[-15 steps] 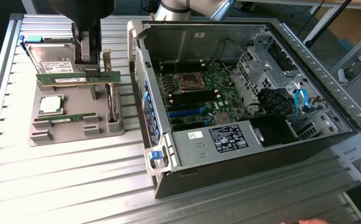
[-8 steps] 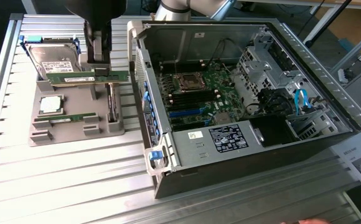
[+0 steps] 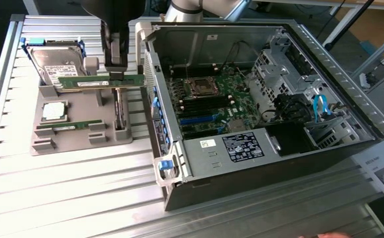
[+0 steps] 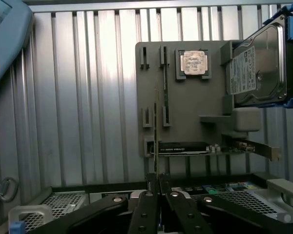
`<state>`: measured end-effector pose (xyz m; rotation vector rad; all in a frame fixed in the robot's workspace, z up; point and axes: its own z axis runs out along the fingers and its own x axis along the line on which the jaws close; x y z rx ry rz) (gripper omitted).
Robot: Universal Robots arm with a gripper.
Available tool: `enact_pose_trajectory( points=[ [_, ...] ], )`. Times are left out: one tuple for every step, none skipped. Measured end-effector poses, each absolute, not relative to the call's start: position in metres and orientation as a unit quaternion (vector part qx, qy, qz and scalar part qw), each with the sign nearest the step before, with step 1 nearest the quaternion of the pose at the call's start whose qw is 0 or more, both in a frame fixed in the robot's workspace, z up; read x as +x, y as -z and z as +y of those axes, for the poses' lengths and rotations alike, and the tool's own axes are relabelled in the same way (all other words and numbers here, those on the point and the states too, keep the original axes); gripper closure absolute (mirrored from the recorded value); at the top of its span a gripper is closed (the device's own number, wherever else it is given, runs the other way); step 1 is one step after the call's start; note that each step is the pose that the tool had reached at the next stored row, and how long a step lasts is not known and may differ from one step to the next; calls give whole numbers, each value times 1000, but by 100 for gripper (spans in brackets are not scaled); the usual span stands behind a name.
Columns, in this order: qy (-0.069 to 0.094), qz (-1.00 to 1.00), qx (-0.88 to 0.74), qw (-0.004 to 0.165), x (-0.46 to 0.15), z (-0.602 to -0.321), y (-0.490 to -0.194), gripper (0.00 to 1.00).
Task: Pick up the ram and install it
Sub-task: 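Pick up the ram and move it above insertion slot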
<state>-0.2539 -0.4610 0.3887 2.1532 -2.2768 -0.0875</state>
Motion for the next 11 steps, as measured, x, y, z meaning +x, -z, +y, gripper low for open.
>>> enact_pose_trajectory(
  points=[
    [28,-726,687,3,-252,-461,-389,88],
    [28,-726,687,3,-250,-461,-389,88],
    [28,-726,687,4,-246,-461,-389,88],
    [28,-726,687,4,-242,-461,-389,88],
    [28,-726,687,4,-239,-461,-389,88],
    [28,-726,687,4,-237,-461,-389,88],
    [28,-726,687,4,-235,-461,-389,88],
    [28,-726,687,4,-233,-461,-389,88],
    [28,-726,687,4,-231,-461,-389,88],
    [28,-726,687,4,-229,-461,-389,88],
    [28,-726,687,4,-227,-461,-389,88]
  ],
)
